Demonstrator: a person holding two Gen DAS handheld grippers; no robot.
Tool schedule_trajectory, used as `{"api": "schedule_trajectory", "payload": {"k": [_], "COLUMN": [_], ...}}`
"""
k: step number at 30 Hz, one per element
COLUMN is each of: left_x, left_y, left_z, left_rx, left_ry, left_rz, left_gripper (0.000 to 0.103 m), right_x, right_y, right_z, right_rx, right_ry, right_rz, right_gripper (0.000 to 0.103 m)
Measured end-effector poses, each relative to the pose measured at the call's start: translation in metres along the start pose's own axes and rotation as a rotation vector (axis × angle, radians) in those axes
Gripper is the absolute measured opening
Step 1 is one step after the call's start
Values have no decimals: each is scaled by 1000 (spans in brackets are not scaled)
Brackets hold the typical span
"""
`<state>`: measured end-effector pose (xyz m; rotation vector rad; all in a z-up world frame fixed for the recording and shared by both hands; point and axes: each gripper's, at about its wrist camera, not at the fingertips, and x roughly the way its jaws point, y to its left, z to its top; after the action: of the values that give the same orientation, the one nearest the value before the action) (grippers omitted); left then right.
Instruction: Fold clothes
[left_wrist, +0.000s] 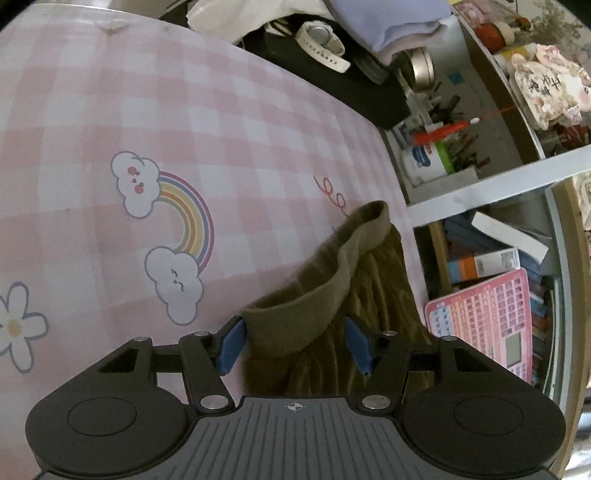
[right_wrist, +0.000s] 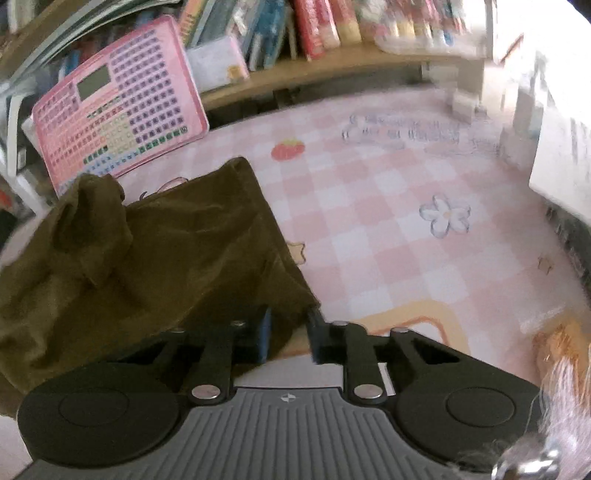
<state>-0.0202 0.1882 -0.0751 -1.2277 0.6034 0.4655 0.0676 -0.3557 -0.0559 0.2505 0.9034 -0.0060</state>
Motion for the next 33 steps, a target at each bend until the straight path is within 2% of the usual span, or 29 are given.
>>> {"api": "schedule_trajectory", "payload": {"k": [2, 5, 7, 9, 10, 12, 14, 15, 16, 18, 22, 24, 25, 26, 29, 31, 32, 33], "left_x": [1, 6, 12, 11, 9, 2, -19, -27, -30, -29, -24, -21, -19, -17, -15, -14, -13, -12], "left_y": [4, 5, 3, -2, -6, -13, -25, -27, -20, 1, 37, 41, 41, 39, 40, 42, 43, 44], "left_z": [5, 11, 16, 21, 22, 27, 35, 41, 49, 63, 84, 90, 91, 91, 94, 96, 96, 97], "left_rx": [-24, -34, -9, 42, 73, 151, 288, 339, 358, 348, 268, 254, 256, 262, 258, 254, 252, 251], "left_ry": [13, 32, 51, 64, 70, 75, 63, 60, 59, 62, 68, 74, 79, 82, 91, 98, 101, 104], "left_rz": [-18, -32, 3, -10, -26, -63, -111, -120, -95, -22, 50, 44, 44, 45, 37, 30, 27, 25], "left_gripper": [58, 51, 22, 10, 8, 8, 8, 8, 8, 8, 8, 9, 9, 9, 9, 9, 9, 9], "right_x": [-1, -6, -12, -16, -19, -26, -35, -41, -47, -61, -80, -82, -82, -81, -74, -65, -61, -57], "right_y": [7, 14, 17, 20, 21, 22, 23, 23, 24, 29, 41, 43, 44, 48, 67, 80, 87, 94], "right_z": [-5, -13, -20, -26, -30, -38, -48, -53, -60, -77, -104, -103, -100, -96, -87, -84, -85, -86], "right_rx": [-42, -58, -56, -52, -42, -15, 24, 43, 65, 96, 161, 213, 235, 250, 214, 166, 137, 106], "right_ry": [-2, 7, 8, 7, 8, 12, 24, 33, 44, 65, 84, 62, 51, 41, 29, 38, 48, 56], "right_rz": [-26, -49, -61, -73, -82, -97, -107, -105, -95, -68, -12, 7, 15, 21, 40, 4, -32, -64], "right_gripper": [11, 4, 2, 2, 2, 2, 0, 0, 0, 1, 2, 12, 32, 45, 45, 41, 31, 27]}}
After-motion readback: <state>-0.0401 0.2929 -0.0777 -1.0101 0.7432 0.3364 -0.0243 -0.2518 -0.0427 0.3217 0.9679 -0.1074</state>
